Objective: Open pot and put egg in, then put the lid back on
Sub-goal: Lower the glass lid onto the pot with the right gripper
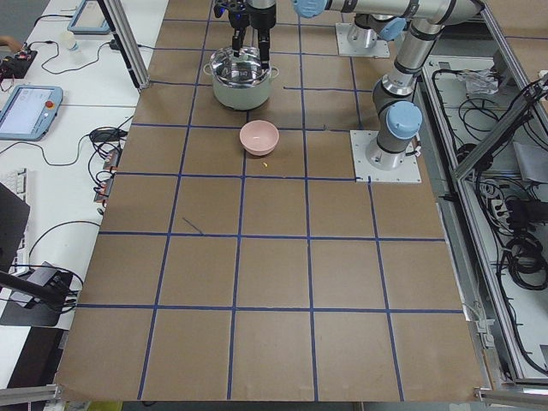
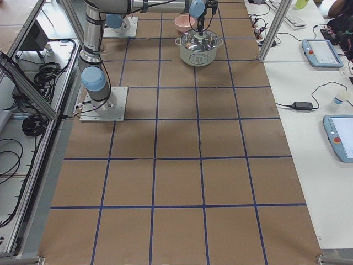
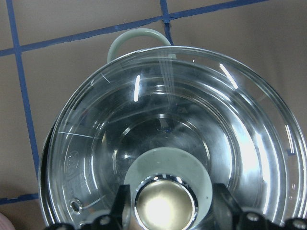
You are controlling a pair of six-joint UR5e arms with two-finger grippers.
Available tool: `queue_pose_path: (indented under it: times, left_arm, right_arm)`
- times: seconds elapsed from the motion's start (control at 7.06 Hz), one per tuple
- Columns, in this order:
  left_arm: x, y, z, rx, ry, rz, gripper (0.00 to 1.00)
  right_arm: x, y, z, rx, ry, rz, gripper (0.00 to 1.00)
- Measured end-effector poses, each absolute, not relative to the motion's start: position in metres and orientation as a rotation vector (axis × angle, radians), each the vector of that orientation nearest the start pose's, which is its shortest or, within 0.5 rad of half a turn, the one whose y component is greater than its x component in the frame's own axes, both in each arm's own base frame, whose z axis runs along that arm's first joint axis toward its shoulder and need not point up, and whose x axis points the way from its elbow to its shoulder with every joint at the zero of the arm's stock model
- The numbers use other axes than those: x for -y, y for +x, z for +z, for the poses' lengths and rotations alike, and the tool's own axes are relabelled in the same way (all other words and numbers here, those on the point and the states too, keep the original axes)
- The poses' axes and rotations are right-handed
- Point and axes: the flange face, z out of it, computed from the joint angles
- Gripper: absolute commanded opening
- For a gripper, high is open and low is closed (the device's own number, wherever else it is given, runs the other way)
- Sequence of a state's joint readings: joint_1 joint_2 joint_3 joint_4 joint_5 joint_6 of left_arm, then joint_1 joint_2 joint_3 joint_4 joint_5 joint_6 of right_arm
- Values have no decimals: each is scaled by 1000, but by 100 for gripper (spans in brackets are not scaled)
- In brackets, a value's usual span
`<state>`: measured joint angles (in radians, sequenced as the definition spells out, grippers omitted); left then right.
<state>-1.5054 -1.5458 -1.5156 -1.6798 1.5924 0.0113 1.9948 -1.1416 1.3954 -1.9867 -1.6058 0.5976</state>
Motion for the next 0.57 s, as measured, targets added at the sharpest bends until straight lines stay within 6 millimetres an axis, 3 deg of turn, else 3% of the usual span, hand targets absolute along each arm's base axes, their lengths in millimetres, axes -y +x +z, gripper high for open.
queue_pose_path:
  times: [0.57]
  left_arm:
    - [484, -100, 516, -3119, -88, 36, 100]
  right_arm:
    - [551, 391, 376, -3061, 256, -254, 71]
